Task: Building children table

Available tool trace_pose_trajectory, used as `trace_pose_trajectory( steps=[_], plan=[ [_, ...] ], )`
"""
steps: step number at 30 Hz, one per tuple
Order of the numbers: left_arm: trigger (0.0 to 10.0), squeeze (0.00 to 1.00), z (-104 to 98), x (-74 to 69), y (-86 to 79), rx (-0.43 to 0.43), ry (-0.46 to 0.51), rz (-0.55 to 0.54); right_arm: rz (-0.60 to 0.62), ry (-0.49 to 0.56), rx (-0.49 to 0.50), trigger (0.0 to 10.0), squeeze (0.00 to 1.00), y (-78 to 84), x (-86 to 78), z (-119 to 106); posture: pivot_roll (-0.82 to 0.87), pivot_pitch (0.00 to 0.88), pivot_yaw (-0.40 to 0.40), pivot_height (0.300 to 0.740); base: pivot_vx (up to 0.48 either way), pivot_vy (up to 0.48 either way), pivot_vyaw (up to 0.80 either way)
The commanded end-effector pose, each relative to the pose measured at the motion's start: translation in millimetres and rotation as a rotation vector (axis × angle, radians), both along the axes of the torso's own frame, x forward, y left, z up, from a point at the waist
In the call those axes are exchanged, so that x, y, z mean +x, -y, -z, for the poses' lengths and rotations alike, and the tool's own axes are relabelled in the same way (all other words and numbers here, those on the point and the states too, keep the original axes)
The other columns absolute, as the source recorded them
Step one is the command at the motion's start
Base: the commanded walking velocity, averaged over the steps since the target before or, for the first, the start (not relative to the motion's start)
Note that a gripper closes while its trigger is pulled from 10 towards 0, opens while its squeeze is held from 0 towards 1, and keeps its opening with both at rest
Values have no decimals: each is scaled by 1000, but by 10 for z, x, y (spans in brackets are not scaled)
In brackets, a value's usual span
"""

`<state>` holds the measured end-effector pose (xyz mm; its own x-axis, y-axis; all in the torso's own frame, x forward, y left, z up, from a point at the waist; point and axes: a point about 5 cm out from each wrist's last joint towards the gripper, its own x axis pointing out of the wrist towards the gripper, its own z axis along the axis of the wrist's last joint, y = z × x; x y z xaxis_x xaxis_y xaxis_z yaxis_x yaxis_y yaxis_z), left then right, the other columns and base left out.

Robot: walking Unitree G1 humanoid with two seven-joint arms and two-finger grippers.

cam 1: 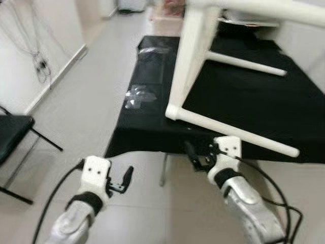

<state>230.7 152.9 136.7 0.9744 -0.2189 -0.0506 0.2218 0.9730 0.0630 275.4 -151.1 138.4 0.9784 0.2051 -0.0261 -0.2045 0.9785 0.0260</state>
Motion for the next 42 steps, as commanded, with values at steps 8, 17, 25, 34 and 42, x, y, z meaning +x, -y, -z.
trace_pose_trajectory(
  steps=[8, 17, 25, 34, 42],
  plan=[
    [10000, 0, 12, 83, 84, 10, 36, 45, 18, -19, -71, 10000, 0, 8, 71, 63, -22, 47, 10, 740, 274, 0, 100],
    [10000, 0, -13, 133, 95, 18, 53, 63, 69, -10, -72, 10000, 0, 64, 139, 50, -20, 49, 15, 740, 260, 0, 0],
    [10000, 0, -151, 223, 138, -4, 106, 122, 221, -20, -68, 10000, 0, 248, 208, 49, -20, 55, 12, 740, 260, 0, -200],
    [10000, 0, -564, 311, 173, -24, 240, 155, 257, 39, -105, 10000, 0, 284, 251, -39, -16, 58, 10, 740, 258, 0, -267],
    [10000, 0, -701, 341, 171, -38, 286, 156, 241, 78, -115, 10000, 0, 238, 336, -150, -14, 55, 5, 740, 260, 0, 0]
  ],
)
